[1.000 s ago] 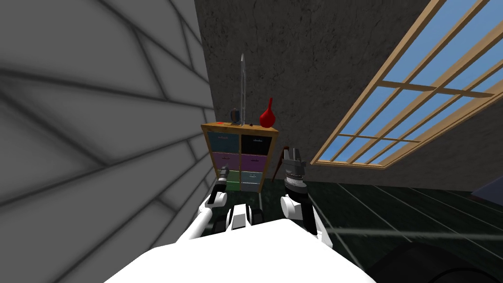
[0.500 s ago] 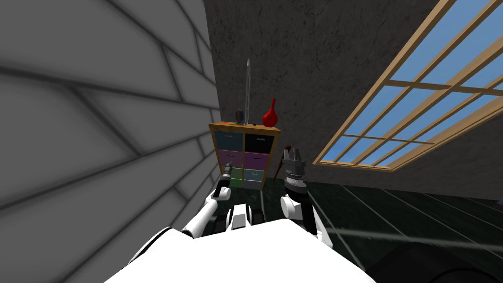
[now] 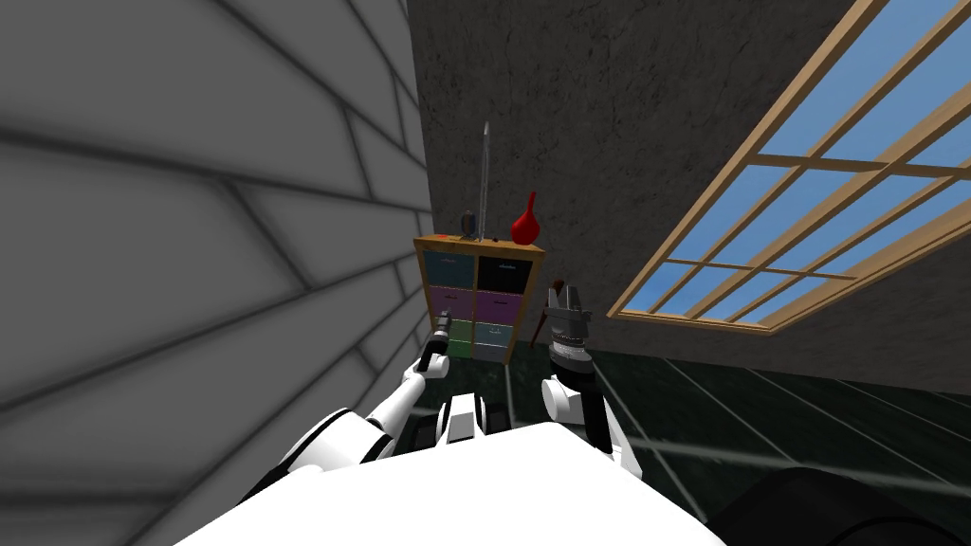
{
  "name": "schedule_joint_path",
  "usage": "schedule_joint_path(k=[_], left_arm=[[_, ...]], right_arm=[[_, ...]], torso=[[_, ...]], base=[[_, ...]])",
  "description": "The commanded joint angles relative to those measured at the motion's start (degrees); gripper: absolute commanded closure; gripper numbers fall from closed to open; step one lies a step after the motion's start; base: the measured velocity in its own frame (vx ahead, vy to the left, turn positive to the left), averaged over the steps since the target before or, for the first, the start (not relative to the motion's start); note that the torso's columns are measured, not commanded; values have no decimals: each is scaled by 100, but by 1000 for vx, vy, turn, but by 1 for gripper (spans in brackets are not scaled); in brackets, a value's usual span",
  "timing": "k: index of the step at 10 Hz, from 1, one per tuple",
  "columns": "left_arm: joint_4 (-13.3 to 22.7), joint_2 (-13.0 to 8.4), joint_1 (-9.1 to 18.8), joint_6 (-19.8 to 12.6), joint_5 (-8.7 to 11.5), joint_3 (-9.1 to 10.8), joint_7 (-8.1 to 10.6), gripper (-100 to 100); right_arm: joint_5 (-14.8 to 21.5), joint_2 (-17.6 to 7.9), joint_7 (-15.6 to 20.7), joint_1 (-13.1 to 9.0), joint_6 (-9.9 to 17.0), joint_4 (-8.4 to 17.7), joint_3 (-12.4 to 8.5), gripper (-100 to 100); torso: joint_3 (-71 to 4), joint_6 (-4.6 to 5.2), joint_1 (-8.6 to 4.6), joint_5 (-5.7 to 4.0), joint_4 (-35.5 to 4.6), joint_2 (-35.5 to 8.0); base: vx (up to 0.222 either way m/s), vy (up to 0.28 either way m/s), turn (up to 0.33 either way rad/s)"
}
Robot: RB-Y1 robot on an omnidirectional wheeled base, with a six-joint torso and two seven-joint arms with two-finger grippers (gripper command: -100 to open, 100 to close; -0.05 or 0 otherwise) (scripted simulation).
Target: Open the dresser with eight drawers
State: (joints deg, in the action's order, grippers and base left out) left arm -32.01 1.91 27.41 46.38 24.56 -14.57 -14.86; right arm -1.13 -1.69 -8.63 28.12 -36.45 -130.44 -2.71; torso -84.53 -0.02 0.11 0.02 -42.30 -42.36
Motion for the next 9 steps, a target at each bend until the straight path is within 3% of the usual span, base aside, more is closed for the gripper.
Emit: schedule_joint_path(k=[1,2,3,4,5,6,9], left_arm=[[467,34,409,98,145,-59,-95,100],[385,30,341,98,133,-54,-85,100],[413,-198,350,99,132,-51,-82,-100],[618,-198,350,99,132,-51,-82,-100],[523,-198,350,99,132,-51,-82,-100],[417,-356,345,93,128,-49,-81,-100],[448,-509,340,85,124,-45,-79,-100]], right_arm=[[0,0,0,0,0,0,0,0],[0,1,0,0,0,0,1,0],[0,1,0,0,0,0,1,0],[0,1,0,1,0,0,1,0],[0,1,0,1,0,0,1,0],[0,1,0,1,0,0,1,0],[0,1,0,1,0,0,1,0]], torso=[[3,3,-10,-1,-2,-3],[-7,3,-25,-6,3,15],[-14,2,-23,-6,7,25],[-15,1,-16,-4,7,26],[-9,1,-10,-1,5,17],[-5,3,-9,-1,1,9],[-3,2,-11,-2,1,6]], base=[[-50,12,-5],[-14,2,-4],[0,0,0],[6,-4,-2],[6,-2,6],[7,-3,-2],[2,0,0]])
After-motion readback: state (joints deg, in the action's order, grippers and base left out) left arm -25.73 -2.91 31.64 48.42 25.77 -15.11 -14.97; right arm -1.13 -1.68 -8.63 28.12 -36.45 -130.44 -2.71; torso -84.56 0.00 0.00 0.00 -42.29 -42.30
